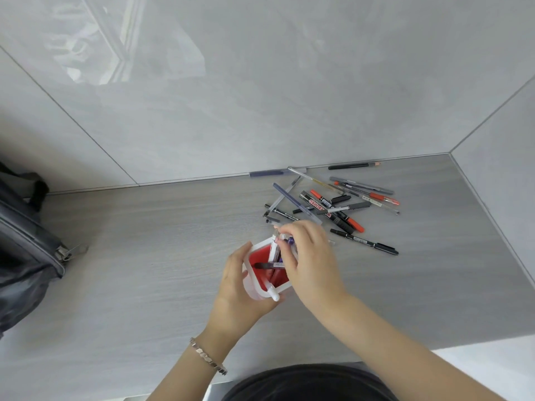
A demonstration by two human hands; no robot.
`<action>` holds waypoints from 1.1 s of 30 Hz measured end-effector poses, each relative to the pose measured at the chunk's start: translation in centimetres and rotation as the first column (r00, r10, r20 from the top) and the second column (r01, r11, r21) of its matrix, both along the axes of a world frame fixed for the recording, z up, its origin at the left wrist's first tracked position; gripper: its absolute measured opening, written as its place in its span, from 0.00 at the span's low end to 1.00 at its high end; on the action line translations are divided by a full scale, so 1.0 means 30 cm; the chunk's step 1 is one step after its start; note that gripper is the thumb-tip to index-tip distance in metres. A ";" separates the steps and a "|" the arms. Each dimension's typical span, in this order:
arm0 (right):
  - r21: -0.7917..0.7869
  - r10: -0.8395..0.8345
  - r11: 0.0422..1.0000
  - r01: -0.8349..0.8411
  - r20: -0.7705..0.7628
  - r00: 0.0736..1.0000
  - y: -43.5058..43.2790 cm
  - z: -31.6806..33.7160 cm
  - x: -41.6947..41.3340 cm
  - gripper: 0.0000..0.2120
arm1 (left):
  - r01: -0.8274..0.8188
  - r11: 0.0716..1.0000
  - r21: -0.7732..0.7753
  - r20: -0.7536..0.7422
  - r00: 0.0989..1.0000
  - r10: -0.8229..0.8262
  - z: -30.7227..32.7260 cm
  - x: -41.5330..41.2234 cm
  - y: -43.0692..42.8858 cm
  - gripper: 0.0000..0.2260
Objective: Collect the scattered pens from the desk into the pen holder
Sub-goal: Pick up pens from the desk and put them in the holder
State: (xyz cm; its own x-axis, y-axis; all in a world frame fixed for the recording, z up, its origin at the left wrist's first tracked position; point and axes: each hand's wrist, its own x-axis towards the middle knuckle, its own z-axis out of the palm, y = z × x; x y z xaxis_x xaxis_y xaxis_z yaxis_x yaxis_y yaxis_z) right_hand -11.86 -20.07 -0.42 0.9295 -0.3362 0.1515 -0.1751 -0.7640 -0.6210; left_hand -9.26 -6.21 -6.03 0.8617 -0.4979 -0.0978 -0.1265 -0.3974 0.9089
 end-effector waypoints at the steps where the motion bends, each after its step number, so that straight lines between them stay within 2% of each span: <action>1: -0.045 0.001 0.999 0.001 0.048 0.999 0.002 -0.009 0.005 0.09 | 0.000 1.000 -0.003 0.000 1.000 0.000 0.001 0.002 0.000 0.41; 5: 0.049 0.122 0.992 -0.116 -0.138 0.983 0.039 0.006 0.056 0.20 | 0.001 1.000 -0.003 0.023 1.000 -0.001 0.013 0.008 0.001 0.40; 8: -0.071 0.104 0.991 -0.117 -0.165 0.981 0.067 -0.019 0.086 0.16 | 0.003 1.000 -0.001 0.023 1.000 -0.003 0.018 0.009 0.004 0.38; 9: -0.079 0.116 0.988 -0.130 -0.162 0.980 0.062 -0.026 0.090 0.19 | 0.006 1.000 0.004 0.018 1.000 -0.006 0.018 0.009 0.005 0.38; 10: 0.001 0.147 0.989 -0.149 -0.135 0.980 0.047 -0.022 0.082 0.22 | 0.008 1.000 0.012 0.015 1.000 -0.008 0.019 0.010 0.007 0.38; 11: 0.162 0.170 0.975 -0.152 -0.105 0.980 0.028 -0.005 0.068 0.22 | 0.007 1.000 0.018 0.012 1.000 -0.007 0.021 0.011 0.007 0.39; 13: 0.487 0.137 0.870 -0.080 -0.081 0.987 -0.039 0.016 0.014 0.18 | 0.001 1.000 0.017 0.003 1.000 -0.002 0.041 0.012 0.005 0.39; 14: 0.607 0.121 0.794 -0.042 -0.091 0.988 -0.080 0.018 -0.025 0.18 | 0.005 1.000 0.011 -0.006 1.000 -0.005 0.056 0.012 0.002 0.39; 15: 0.683 0.150 0.730 -0.026 -0.122 0.981 -0.119 0.014 -0.065 0.23 | 0.015 1.000 0.004 -0.022 1.000 -0.015 0.074 0.014 -0.004 0.39; 17: 0.683 0.280 0.729 -0.045 -0.237 0.930 -0.175 0.011 -0.139 0.38 | 0.069 0.998 -0.003 -0.085 0.994 -0.069 0.118 0.020 -0.026 0.38; 19: 0.657 0.332 0.751 -0.063 -0.294 0.896 -0.212 0.005 -0.193 0.45 | 0.156 0.988 -0.015 -0.127 0.979 -0.156 0.160 0.022 -0.061 0.39; 22: 0.670 0.231 0.743 -0.001 -0.254 0.939 -0.249 0.011 -0.236 0.43 | 0.304 0.952 -0.034 -0.156 0.939 -0.305 0.212 0.015 -0.125 0.43; 25: 0.686 0.148 0.726 0.049 -0.225 0.963 -0.288 -0.006 -0.273 0.43 | 0.500 0.865 -0.047 -0.194 0.844 -0.499 0.216 0.043 -0.178 0.45; 27: 0.616 0.020 0.778 0.126 -0.225 0.974 -0.318 -0.035 -0.295 0.45 | 0.594 0.798 0.104 -0.173 0.801 -0.573 0.181 0.110 -0.209 0.44; 28: 0.602 -0.055 0.778 0.181 -0.221 0.974 -0.332 -0.041 -0.303 0.44 | 0.578 0.782 0.233 -0.142 0.816 -0.560 0.155 0.151 -0.225 0.40; 30: 0.608 -0.193 0.750 0.262 -0.177 0.965 -0.358 -0.049 -0.312 0.41 | 0.420 0.778 0.467 -0.005 0.881 -0.472 0.100 0.231 -0.260 0.27; 31: 0.607 -0.246 0.741 0.287 -0.152 0.957 -0.372 -0.051 -0.315 0.39 | 0.342 0.782 0.522 0.057 0.900 -0.431 0.071 0.261 -0.282 0.22; 33: 0.606 -0.314 0.731 0.314 -0.110 0.943 -0.394 -0.041 -0.317 0.39 | 0.297 0.719 0.628 0.125 0.874 -0.470 0.018 0.293 -0.333 0.18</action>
State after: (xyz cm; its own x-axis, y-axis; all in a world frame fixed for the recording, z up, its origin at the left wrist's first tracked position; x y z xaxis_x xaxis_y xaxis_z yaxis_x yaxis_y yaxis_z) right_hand -21.37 -31.89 -1.64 0.7545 -0.6293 -0.1861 -0.3366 -0.1277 -0.9329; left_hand -0.48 -16.21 -5.49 0.6430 -0.7127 -0.2805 -0.5780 -0.6918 0.4328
